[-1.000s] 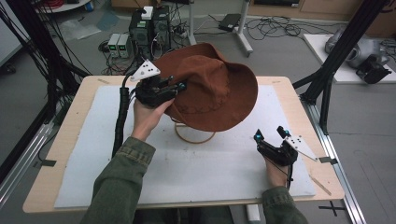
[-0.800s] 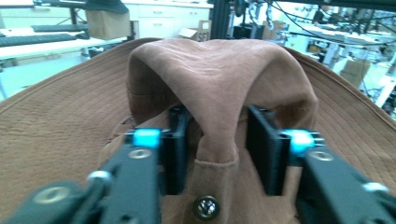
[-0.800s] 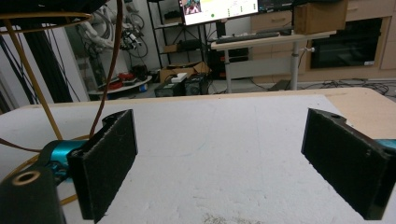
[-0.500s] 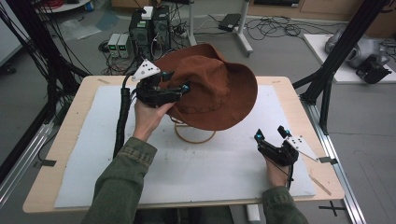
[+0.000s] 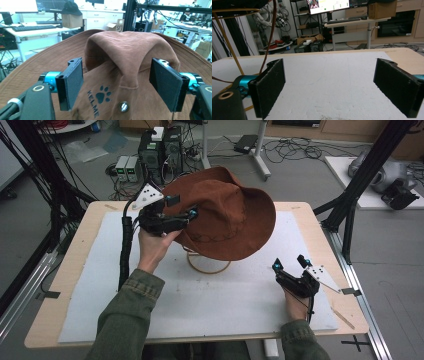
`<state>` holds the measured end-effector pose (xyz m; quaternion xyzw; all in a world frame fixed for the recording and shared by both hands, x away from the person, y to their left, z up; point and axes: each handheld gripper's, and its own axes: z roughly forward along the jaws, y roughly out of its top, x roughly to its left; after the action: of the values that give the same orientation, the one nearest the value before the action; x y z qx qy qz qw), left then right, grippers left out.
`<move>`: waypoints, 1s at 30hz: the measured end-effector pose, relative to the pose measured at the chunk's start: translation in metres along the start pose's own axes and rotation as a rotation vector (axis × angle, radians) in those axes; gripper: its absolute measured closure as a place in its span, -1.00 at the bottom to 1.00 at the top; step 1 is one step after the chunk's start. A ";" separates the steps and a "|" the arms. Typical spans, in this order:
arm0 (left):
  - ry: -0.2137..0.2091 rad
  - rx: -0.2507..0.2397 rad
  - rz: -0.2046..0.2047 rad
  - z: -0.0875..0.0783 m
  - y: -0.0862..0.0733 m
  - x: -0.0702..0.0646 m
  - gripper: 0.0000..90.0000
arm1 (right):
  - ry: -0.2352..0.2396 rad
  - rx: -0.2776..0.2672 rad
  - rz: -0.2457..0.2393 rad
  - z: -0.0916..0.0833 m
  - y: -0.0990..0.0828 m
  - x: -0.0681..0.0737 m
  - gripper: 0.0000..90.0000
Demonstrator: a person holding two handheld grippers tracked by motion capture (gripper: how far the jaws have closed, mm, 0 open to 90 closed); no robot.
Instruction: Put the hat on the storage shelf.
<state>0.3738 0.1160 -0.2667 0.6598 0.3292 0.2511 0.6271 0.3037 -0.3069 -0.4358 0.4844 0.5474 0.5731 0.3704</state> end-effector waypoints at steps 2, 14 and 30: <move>0.010 -0.013 -0.005 -0.006 0.000 0.003 -0.39 | 0.000 0.000 0.001 -0.001 0.001 0.000 -0.78; 0.086 -0.099 0.033 -0.044 -0.008 0.012 -0.51 | 0.005 0.004 -0.006 0.000 0.000 0.003 -0.78; 0.302 -0.202 0.001 -0.100 -0.048 0.040 -0.43 | 0.016 0.011 -0.009 0.002 -0.001 0.007 -0.78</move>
<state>0.3200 0.2122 -0.3089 0.5485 0.3924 0.3792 0.6335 0.3032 -0.2993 -0.4359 0.4794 0.5555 0.5725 0.3658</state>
